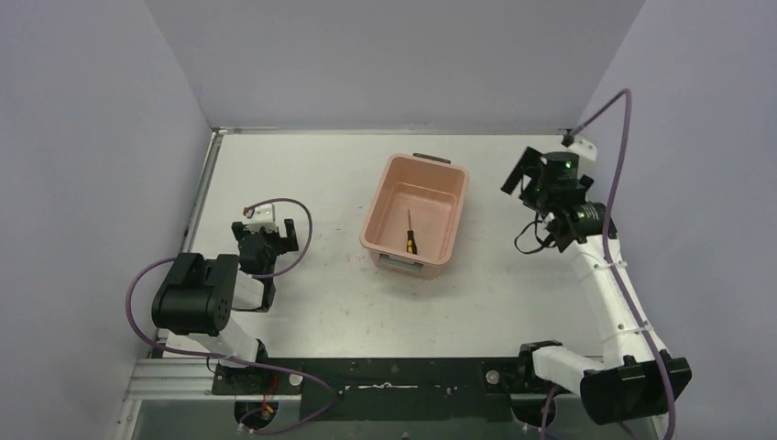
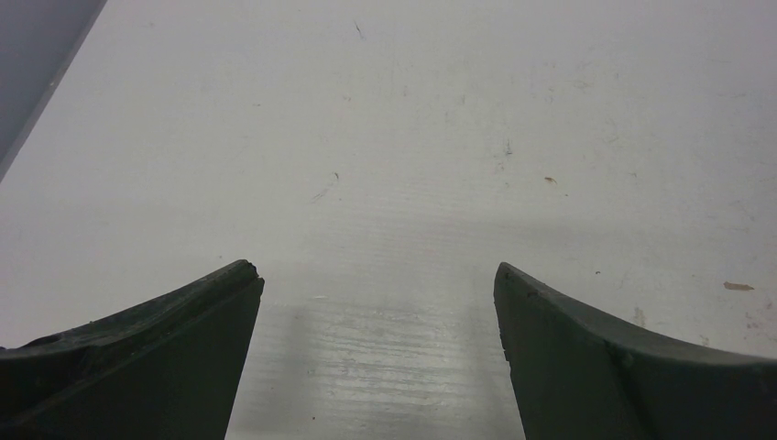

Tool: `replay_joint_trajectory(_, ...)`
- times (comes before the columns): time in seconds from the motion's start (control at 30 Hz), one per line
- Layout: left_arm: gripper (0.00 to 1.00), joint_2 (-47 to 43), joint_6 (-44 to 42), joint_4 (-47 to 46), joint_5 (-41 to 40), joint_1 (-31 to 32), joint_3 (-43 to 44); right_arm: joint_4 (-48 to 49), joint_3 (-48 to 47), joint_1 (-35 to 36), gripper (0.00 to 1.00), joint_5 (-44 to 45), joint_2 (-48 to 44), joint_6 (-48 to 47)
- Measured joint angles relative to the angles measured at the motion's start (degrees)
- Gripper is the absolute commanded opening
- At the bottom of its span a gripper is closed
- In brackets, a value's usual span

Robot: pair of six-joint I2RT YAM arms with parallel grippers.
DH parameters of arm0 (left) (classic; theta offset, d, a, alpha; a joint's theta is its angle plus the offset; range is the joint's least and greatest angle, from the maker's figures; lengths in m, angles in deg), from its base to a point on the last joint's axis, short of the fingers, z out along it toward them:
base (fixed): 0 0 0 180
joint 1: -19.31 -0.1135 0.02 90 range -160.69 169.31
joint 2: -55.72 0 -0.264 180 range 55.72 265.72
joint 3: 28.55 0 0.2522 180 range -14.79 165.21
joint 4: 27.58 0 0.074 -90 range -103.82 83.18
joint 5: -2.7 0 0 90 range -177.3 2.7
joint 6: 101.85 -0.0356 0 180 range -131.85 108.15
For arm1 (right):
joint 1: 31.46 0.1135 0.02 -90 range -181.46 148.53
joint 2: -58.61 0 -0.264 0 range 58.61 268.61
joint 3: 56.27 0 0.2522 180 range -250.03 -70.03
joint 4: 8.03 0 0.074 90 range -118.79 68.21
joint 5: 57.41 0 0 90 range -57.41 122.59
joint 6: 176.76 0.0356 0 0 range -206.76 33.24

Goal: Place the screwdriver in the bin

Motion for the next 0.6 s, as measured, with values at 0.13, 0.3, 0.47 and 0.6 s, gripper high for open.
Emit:
replay_joint_trajectory(0.13,0.97,0.0,0.0,0.0,0.0,0.0,0.0,5.7,18.0,-11.3,1.0,-2.4,-8.0,-3.1)
replay_joint_trajectory(0.3,0.97,0.0,0.0,0.0,0.0,0.0,0.0,14.4,35.3,-13.7,1.0,-7.7,-10.5,-5.3)
replay_joint_trajectory(0.47,0.97,0.0,0.0,0.0,0.0,0.0,0.0,26.2,46.3,-13.7,1.0,-13.3,-12.3,-4.1)
replay_joint_trajectory(0.6,0.97,0.0,0.0,0.0,0.0,0.0,0.0,34.2,51.6,-13.7,1.0,-16.5,-12.7,-2.3)
